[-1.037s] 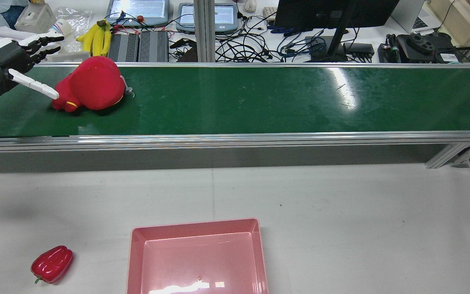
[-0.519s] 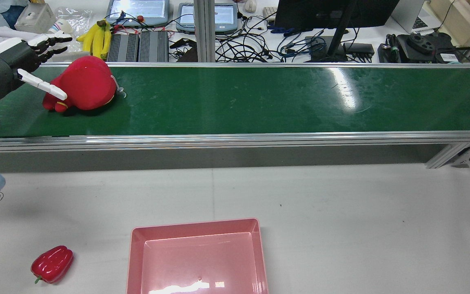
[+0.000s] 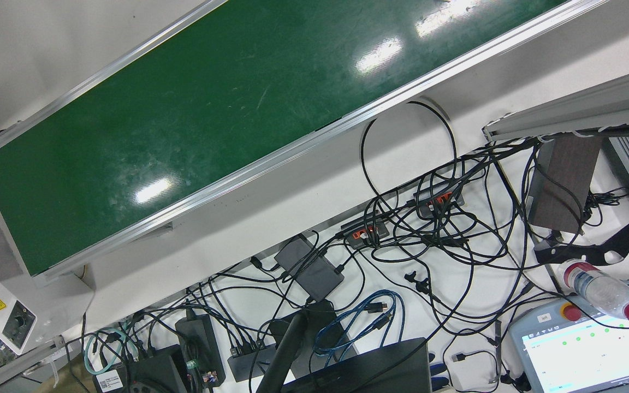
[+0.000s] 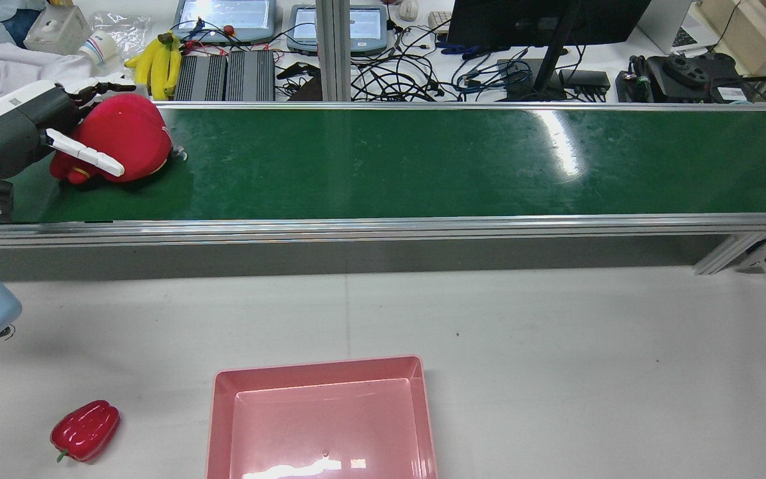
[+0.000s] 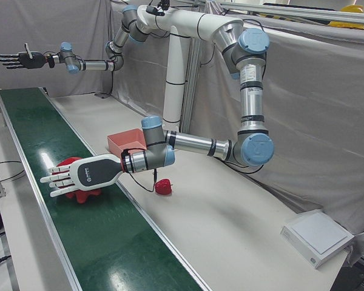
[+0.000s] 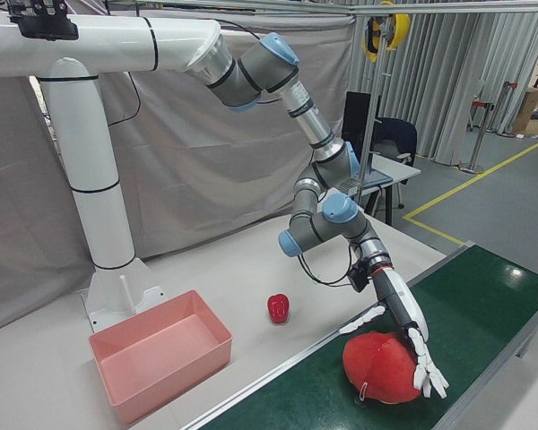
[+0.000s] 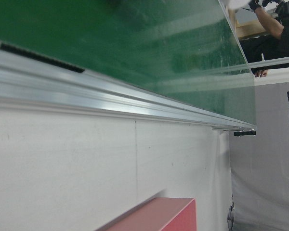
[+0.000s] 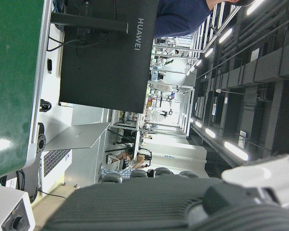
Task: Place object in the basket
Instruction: 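Close the left hand fingers around the plush toy and lift it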
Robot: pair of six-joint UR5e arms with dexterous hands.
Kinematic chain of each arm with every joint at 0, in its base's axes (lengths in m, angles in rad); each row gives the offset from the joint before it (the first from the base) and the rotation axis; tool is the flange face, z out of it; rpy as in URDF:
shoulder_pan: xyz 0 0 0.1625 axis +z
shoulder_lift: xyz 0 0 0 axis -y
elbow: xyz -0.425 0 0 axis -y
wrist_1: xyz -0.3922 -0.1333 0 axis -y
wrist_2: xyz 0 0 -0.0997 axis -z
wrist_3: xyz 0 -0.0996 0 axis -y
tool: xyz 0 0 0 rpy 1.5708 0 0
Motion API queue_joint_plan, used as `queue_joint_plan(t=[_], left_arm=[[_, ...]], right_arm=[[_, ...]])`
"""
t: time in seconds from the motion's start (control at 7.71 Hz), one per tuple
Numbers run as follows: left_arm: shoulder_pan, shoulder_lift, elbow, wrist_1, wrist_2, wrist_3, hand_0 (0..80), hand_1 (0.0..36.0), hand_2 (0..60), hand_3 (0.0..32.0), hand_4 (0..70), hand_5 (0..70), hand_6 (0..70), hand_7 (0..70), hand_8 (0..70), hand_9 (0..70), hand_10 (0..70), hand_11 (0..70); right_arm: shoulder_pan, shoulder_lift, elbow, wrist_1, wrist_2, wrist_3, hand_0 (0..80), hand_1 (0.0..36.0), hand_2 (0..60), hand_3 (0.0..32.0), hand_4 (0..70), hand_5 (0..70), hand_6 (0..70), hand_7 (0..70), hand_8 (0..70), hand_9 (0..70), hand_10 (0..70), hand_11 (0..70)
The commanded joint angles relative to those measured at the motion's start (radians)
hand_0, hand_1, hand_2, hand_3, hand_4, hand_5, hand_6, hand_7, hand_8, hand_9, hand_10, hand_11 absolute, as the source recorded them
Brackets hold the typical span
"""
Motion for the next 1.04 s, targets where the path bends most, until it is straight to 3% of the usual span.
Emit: queue_joint_plan(t=[0.0,0.13,0.26,0.39,0.52,0.91], left_arm=[[-0.001,-0.006,0.0,0.057,0.0,0.016,63.8,21.9,11.4,0.0,53.6,68.2,14.0,24.0,31.5,45.6,21.8,33.2],[-0.003,-0.006,0.0,0.068,-0.002,0.024,61.5,21.8,23.6,0.0,61.9,70.0,18.6,34.4,38.0,54.1,31.3,45.8],[-0.006,-0.006,-0.001,0.082,0.0,0.023,59.2,20.9,25.9,0.0,54.4,70.0,20.1,39.2,40.9,58.2,36.1,51.9],[-0.01,-0.006,-0.009,0.099,0.002,0.018,56.3,21.0,32.6,0.0,43.2,70.0,20.0,42.3,42.9,61.6,36.9,52.9],[-0.013,-0.005,-0.051,0.122,0.003,0.018,55.5,20.8,31.7,0.0,38.8,70.0,18.7,40.8,41.5,59.7,34.6,50.0],[0.002,-0.002,-0.309,0.279,0.005,0.018,54.6,20.5,32.4,0.0,39.3,70.0,18.1,38.6,39.5,56.8,32.3,47.1]], right_arm=[[-0.002,0.0,0.0,0.0,0.0,0.0,0.0,0.0,0.0,0.0,0.0,0.0,0.0,0.0,0.0,0.0,0.0,0.0],[0.0,0.0,0.0,0.0,0.0,0.0,0.0,0.0,0.0,0.0,0.0,0.0,0.0,0.0,0.0,0.0,0.0,0.0],[0.0,0.0,0.0,0.0,0.0,0.0,0.0,0.0,0.0,0.0,0.0,0.0,0.0,0.0,0.0,0.0,0.0,0.0],[0.0,0.0,0.0,0.0,0.0,0.0,0.0,0.0,0.0,0.0,0.0,0.0,0.0,0.0,0.0,0.0,0.0,0.0],[0.0,0.0,0.0,0.0,0.0,0.0,0.0,0.0,0.0,0.0,0.0,0.0,0.0,0.0,0.0,0.0,0.0,0.0],[0.0,0.0,0.0,0.0,0.0,0.0,0.0,0.0,0.0,0.0,0.0,0.0,0.0,0.0,0.0,0.0,0.0,0.0]])
